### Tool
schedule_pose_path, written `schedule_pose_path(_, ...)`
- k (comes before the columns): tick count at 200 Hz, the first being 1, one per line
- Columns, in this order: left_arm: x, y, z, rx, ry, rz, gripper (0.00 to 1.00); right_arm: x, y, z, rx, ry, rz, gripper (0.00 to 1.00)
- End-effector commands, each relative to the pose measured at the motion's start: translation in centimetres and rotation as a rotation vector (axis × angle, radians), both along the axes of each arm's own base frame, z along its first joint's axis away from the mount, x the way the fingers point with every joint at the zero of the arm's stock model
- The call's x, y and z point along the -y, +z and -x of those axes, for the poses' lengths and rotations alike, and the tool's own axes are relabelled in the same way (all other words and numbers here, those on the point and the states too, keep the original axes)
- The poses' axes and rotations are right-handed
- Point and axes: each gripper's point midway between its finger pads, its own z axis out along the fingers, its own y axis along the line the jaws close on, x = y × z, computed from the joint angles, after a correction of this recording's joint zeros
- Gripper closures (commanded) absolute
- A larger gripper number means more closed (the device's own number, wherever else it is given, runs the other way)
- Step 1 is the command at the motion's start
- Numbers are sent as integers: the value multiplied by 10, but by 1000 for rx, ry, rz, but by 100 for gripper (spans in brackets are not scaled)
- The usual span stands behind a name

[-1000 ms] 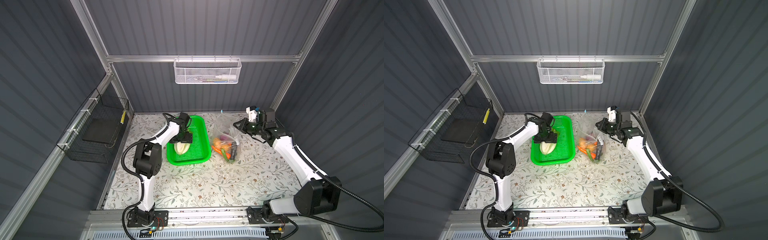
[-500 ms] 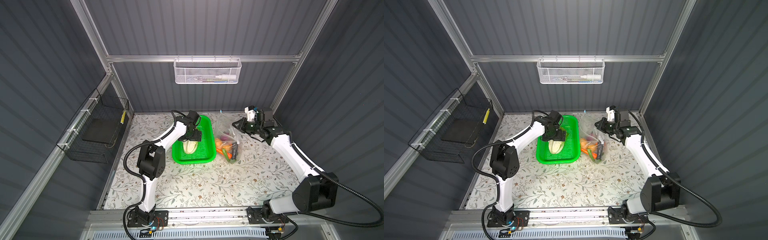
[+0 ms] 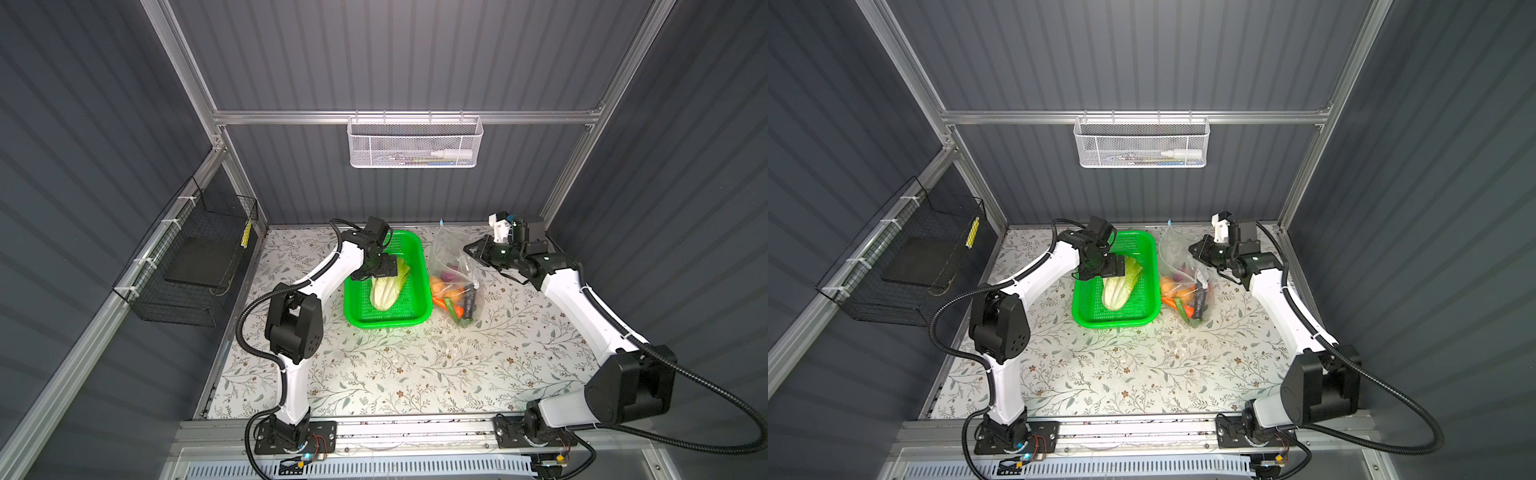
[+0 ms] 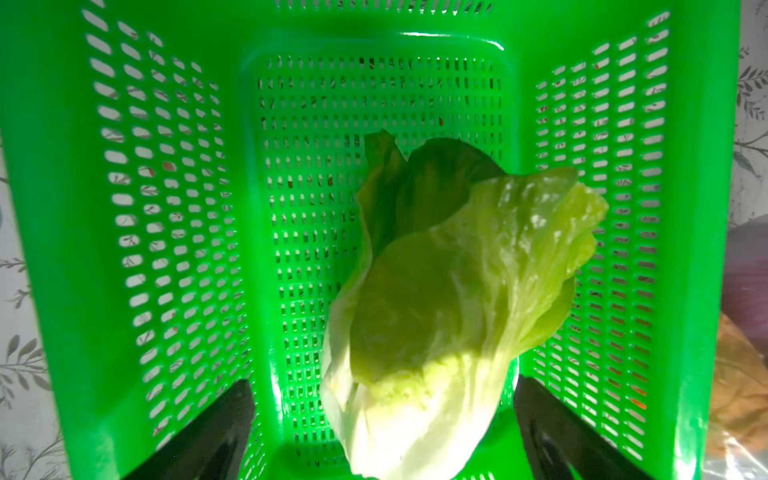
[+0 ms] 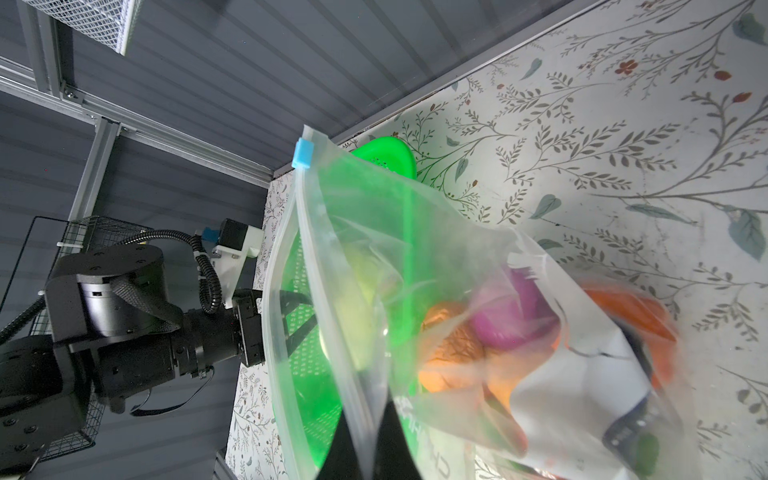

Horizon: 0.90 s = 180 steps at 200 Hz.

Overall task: Place the food in the zip-top bag and seal the zipper
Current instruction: 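Lower the left gripper and close it on the lettuce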

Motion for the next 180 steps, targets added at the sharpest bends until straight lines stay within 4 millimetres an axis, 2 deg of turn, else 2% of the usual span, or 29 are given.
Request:
schedule_pose_path(1,14,11,3,12,-50,100,0,-2,13,0,32,4,-10,100)
schedule_pose_path(18,18,5,8,0,-82,117,0,-3,13,1,33,3,-10,100)
schedule_pose_path(49,18,-19,14,-44,-126,105,0,-4,15,1,36,6,-8,100)
schedule_pose_path(95,34,-25,12,-36,-235,151,0,-3,16,2,38,4,-3,100)
schedule_pose_path(138,28,-49,8,-87,-260,65,0,-5,18,2,42,9,-1,100)
schedule_pose_path(180,24,-63,7,-99,-282,12,0,-6,19,2,43,11,-3,100)
